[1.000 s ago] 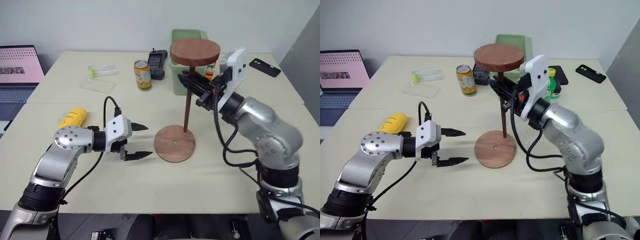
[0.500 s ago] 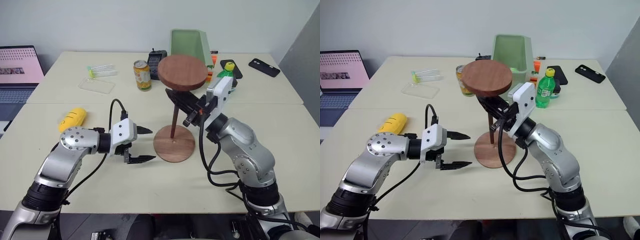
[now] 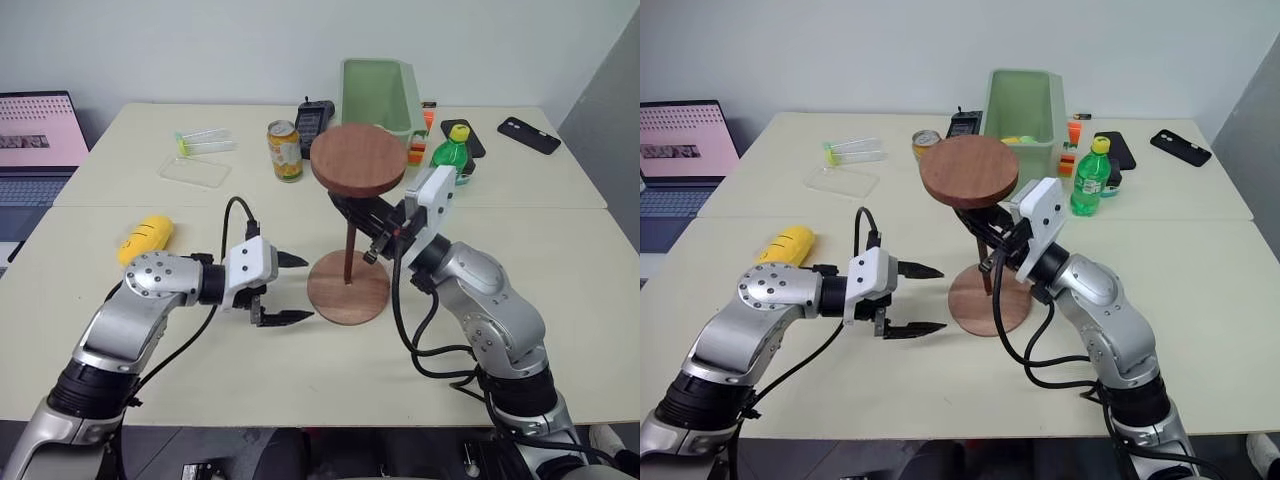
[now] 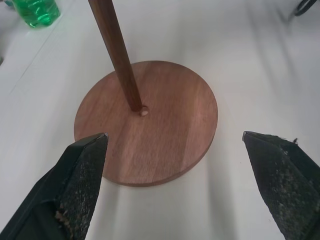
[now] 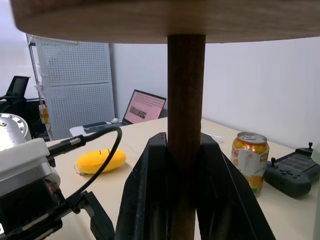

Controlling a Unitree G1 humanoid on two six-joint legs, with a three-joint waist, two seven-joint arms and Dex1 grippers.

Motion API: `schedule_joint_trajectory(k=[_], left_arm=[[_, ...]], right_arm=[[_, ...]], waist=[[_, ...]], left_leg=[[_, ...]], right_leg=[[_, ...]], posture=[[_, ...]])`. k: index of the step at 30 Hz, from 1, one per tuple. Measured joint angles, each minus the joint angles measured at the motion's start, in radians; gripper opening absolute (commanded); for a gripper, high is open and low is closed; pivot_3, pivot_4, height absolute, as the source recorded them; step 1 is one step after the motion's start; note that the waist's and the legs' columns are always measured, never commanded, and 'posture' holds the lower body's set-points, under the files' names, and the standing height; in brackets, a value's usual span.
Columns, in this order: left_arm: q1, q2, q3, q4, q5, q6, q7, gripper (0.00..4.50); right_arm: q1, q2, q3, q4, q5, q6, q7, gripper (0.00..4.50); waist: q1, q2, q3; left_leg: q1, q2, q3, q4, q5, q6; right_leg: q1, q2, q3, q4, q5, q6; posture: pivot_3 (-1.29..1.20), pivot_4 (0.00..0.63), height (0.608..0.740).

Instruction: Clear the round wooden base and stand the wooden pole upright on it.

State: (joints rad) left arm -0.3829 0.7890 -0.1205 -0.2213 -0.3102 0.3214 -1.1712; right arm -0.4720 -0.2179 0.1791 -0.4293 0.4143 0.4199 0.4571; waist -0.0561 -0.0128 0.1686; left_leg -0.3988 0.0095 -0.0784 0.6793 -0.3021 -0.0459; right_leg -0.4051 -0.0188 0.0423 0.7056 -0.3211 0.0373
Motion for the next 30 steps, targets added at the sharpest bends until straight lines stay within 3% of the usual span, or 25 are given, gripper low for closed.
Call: schedule_joint_trajectory(k=[30], left_arm=[[0.001,0.001,0.002,0.037,0.000,-0.025,-0.038,4.50]], right_arm=[[0.030,0.009,0.009,0.025,-0.069,-0.067,0.026,0.25]], waist=[[0.000,0.000,0.000]], left_leg=[[0.002,0.000,0.000,0.001,0.000,0.000]], right_leg=[[0.000,0.000,0.000,0.004,0.000,0.000]], posture=[[0.00,0.150,0.740]])
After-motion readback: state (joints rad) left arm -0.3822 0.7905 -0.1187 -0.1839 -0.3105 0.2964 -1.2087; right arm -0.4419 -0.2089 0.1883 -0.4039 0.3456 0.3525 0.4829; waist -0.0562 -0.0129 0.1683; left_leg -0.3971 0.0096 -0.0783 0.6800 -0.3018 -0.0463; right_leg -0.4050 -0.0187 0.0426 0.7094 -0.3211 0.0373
